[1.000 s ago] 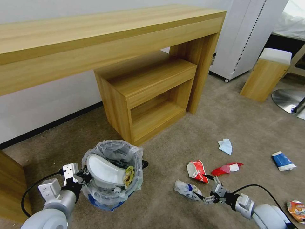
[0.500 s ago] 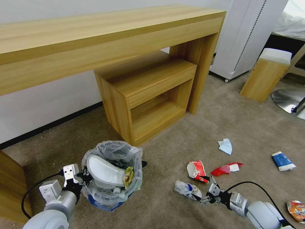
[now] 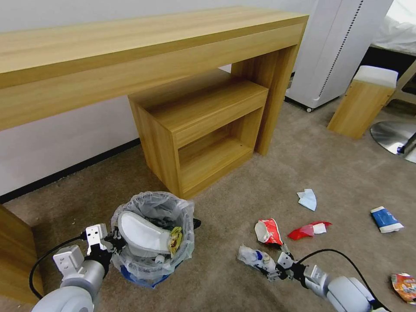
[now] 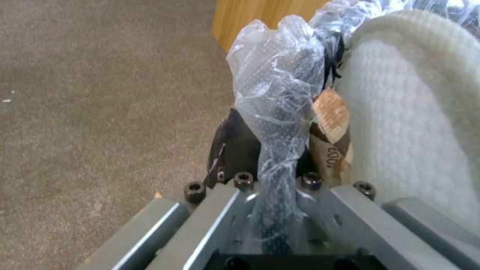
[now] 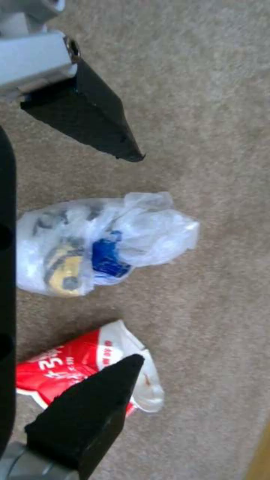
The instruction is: Pick up the trash bin and place the garbage on the floor into it.
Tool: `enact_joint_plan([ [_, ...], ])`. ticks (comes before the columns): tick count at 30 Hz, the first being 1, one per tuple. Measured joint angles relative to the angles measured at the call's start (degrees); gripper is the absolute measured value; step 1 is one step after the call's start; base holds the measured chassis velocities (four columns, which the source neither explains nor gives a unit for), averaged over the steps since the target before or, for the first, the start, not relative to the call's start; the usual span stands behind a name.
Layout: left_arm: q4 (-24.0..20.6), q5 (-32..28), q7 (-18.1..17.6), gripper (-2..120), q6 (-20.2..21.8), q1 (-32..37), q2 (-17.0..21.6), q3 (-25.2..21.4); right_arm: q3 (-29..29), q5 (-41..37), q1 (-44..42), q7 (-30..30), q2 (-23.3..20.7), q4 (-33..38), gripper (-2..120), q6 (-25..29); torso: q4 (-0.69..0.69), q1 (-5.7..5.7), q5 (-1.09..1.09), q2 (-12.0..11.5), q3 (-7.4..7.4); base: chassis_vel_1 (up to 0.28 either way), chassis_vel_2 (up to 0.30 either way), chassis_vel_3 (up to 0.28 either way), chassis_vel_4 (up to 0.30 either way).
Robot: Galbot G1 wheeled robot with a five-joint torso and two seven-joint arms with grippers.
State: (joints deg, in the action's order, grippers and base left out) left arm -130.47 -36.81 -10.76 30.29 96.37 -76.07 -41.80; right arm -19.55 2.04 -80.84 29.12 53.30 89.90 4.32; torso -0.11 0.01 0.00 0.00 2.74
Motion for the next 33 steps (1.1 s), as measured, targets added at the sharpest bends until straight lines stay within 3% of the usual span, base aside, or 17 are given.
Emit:
enact_joint_plan([
  [17, -0.62, 0.20, 0.08, 0, -0.40, 0.50, -0.95, -0.31, 1.03, 1.62, 2.53, 0.17, 1.74, -7.70, 96, 1.07, 0.00, 0.00, 0.00, 0.00, 0.00, 0.000, 0.000, 0.000, 0.000],
  [33, -0.85, 0.41, 0.09, 0, -0.89, 0.98, -1.28, -0.59, 1.19, 2.20, 5.26, 0.34, 3.49, -12.26, 85, 2.41, 0.00, 0.00, 0.00, 0.00, 0.00, 0.000, 0.000, 0.000, 0.000],
])
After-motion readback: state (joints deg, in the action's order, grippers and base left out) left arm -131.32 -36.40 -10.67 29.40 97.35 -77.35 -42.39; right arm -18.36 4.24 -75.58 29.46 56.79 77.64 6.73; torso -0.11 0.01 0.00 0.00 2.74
